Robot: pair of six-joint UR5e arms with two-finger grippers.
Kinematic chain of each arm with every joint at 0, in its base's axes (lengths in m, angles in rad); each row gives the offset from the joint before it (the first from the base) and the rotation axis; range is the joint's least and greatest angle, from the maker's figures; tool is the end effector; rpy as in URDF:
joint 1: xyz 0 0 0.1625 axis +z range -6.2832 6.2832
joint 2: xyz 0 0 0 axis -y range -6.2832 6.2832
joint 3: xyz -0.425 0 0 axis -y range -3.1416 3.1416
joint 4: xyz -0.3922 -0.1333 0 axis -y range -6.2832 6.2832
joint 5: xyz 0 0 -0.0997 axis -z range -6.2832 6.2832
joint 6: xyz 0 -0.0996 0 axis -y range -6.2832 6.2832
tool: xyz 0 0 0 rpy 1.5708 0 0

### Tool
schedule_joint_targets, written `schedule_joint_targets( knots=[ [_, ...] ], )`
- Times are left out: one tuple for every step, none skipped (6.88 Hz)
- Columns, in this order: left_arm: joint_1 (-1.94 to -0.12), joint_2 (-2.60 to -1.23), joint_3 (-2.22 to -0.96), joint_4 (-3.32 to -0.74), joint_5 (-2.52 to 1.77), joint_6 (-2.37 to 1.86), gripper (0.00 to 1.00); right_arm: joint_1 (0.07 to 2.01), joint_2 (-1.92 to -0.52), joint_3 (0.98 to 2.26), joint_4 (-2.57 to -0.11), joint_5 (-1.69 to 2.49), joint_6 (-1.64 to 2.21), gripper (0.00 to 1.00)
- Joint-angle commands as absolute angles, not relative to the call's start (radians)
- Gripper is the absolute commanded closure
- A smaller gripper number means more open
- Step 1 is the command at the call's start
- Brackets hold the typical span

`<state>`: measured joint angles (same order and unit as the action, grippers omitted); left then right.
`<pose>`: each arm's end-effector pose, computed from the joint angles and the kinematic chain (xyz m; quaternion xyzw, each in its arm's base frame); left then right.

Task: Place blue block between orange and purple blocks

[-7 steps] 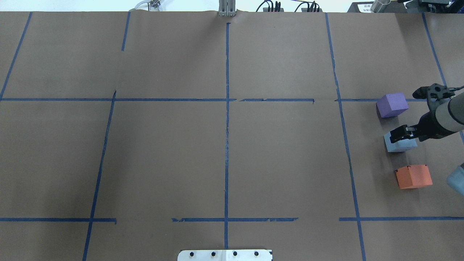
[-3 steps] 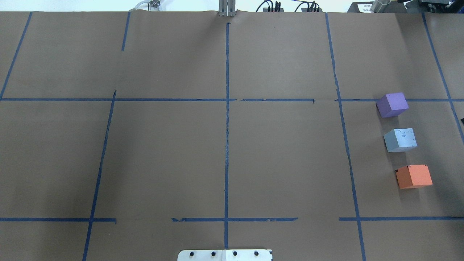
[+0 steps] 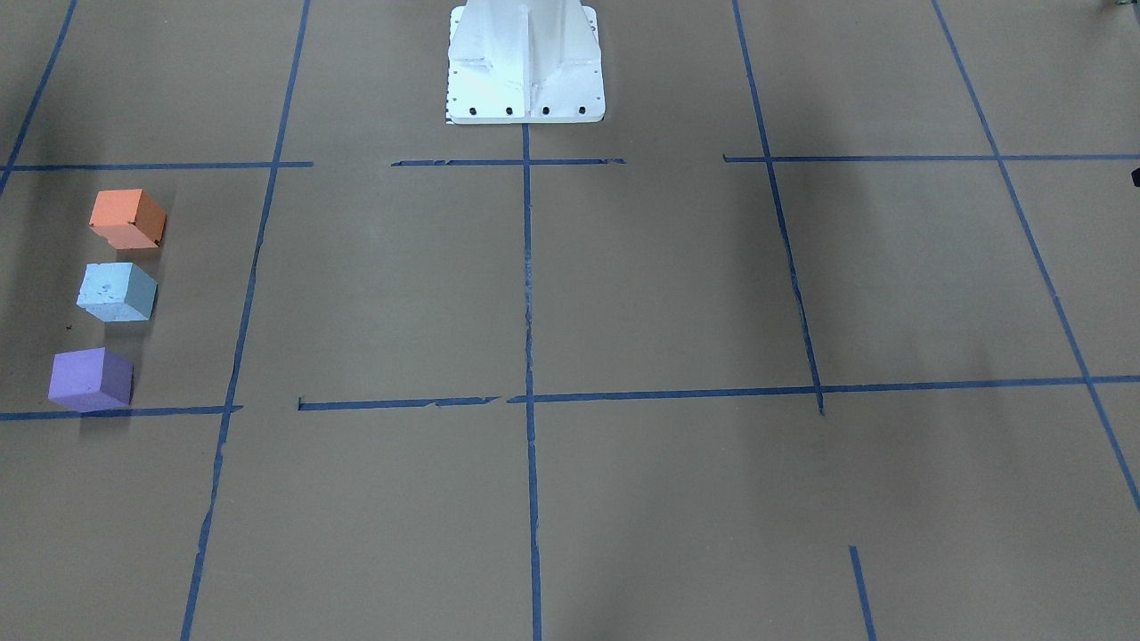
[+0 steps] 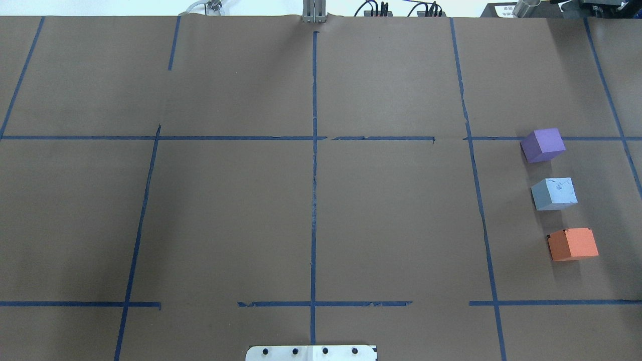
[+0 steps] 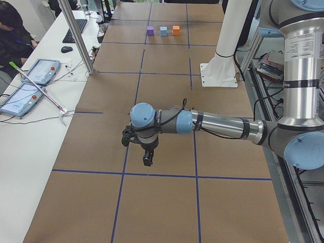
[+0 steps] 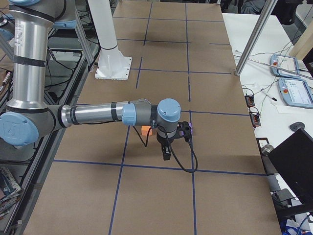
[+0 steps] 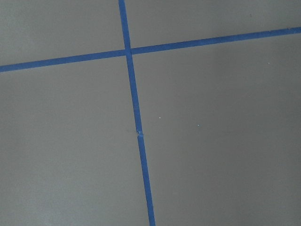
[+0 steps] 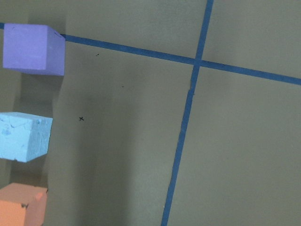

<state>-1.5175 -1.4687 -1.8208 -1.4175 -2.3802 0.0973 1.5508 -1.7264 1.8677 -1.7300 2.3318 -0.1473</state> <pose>-0.0375 -0.4466 0.5967 0.0062 0.3937 0.0681 0.9167 0.0562 -0.4220 0.6010 0.0153 -0.3711 -0.0743 0.9255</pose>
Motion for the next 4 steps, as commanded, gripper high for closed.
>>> schedule_joint_targets(
  knots=[
    [-1.517, -1.467, -1.812, -1.417, -2.366, 0.100, 0.00, 1.560, -1.740, 1.879, -1.746, 2.333, -0.104, 0.00],
    [-1.519, -1.463, -1.812, -1.411, -2.361, 0.095, 0.00, 1.560, -1.740, 1.879, -1.744, 2.335, -0.104, 0.00],
    [-1.516, -1.445, -1.812, -1.410, -2.349, 0.097, 0.00, 1.560, -1.740, 1.878, -1.744, 2.335, -0.106, 0.00],
    [-1.509, -1.437, -1.810, -1.407, -2.332, 0.100, 0.00, 1.560, -1.740, 1.878, -1.738, 2.335, -0.106, 0.00]
  ],
)
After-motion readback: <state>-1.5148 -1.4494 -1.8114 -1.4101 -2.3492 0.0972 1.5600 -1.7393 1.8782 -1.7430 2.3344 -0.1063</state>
